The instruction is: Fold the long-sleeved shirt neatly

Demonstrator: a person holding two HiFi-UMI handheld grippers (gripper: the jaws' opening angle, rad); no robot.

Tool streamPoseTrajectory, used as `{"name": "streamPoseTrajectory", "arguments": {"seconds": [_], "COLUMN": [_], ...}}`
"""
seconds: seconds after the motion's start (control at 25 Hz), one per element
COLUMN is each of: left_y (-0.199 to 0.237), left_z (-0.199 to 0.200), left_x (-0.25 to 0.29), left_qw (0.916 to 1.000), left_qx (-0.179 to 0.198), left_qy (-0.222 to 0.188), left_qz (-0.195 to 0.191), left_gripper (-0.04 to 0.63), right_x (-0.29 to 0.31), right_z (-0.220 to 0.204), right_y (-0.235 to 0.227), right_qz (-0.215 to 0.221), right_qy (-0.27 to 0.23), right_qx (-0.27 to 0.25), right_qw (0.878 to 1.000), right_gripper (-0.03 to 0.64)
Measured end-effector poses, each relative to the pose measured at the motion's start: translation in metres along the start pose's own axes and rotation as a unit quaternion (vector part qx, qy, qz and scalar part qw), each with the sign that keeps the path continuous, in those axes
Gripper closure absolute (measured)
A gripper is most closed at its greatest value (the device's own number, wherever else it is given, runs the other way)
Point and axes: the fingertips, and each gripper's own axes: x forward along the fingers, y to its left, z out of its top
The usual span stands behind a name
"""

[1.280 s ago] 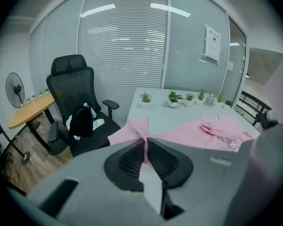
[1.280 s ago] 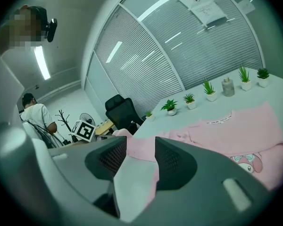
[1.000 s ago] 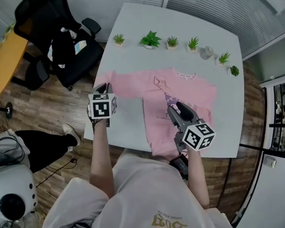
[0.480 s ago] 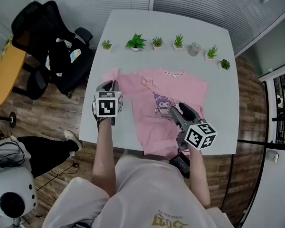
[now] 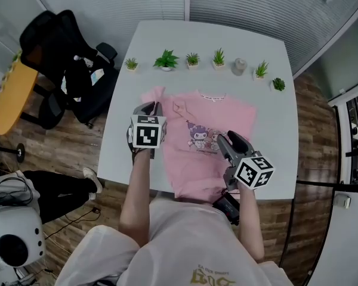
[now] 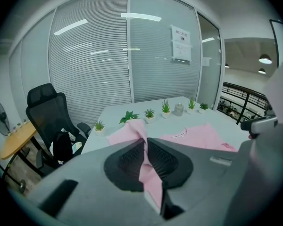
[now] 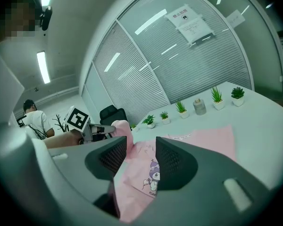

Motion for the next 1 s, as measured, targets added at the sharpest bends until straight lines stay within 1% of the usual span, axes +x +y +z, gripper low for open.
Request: {"name": "streamPoseTrajectory", "arguments": {"seconds": [0.16,0.4,0.68,0.88,1.0], "left_y": [-0.021,-0.062,-0.112,-0.144,-0.160], "left_z": [0.011,0.023,0.031,0.040,0.043], "left_x": [0.004,0.015,0.028,0.035,0.042], "left_qw": [0.9999,0.9995,0.9985,0.9966,0.9956], "left_qx": [0.009,0.020,0.042,0.064,0.071], "left_qy": [-0.008,-0.020,-0.016,-0.019,-0.015], "left_qz": [0.000,-0.010,-0.032,-0.049,-0.060], "left_gripper": [0.574,0.574,0.574,0.574,0.574], "right_x": [-0.010,-0.027,-0.038,-0.044,-0.046], "right_z": [0.005,0.012,0.012,0.009,0.008], "right_y": [-0.012,-0.035,-0.053,-0.068,-0.075], "right_qz": [0.004,0.008,0.007,0.002,-0.002], "right_qy": [-0.007,-0.011,-0.009,-0.010,-0.011], "right_qx": [0.000,0.000,0.006,0.019,0.026], "right_qw": [1.000,1.000,1.000,1.000,1.000], "right_gripper": [0.416,0.417,0.417,0.417,0.417]}}
